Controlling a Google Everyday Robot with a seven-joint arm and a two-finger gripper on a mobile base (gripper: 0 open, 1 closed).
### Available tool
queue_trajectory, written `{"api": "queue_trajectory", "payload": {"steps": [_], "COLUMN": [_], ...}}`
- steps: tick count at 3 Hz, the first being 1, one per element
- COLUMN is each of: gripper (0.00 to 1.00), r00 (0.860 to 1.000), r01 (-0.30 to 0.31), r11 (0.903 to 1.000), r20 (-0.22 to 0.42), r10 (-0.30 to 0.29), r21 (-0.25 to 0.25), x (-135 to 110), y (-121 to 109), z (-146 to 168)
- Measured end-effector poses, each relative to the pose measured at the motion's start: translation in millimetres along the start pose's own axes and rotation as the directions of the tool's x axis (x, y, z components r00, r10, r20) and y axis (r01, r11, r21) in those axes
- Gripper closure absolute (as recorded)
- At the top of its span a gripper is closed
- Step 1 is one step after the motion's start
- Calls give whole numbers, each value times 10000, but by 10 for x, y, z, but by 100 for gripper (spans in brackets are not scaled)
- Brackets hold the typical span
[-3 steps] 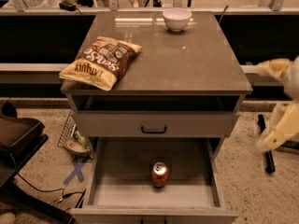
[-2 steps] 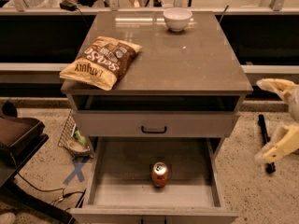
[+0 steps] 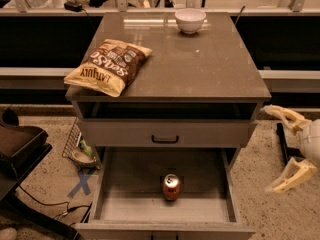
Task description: Pick coke can from middle drawer and place on counter
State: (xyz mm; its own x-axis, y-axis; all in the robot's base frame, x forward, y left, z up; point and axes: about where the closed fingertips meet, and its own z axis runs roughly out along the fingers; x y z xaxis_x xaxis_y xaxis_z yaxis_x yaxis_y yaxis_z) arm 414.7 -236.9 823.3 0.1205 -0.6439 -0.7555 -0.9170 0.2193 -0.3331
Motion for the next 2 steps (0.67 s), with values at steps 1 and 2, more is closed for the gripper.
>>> {"api": "queue_trajectory", "payload": {"steps": [1, 2], "gripper": [0, 0], "r00": [9986, 9989], "r01": [528, 458], "r11": [9986, 9989], "r20": [24, 17], "r10": [-528, -458], "r21": [-26, -29], "x": [-7, -9], "y": [5, 4], "z": [14, 14]}}
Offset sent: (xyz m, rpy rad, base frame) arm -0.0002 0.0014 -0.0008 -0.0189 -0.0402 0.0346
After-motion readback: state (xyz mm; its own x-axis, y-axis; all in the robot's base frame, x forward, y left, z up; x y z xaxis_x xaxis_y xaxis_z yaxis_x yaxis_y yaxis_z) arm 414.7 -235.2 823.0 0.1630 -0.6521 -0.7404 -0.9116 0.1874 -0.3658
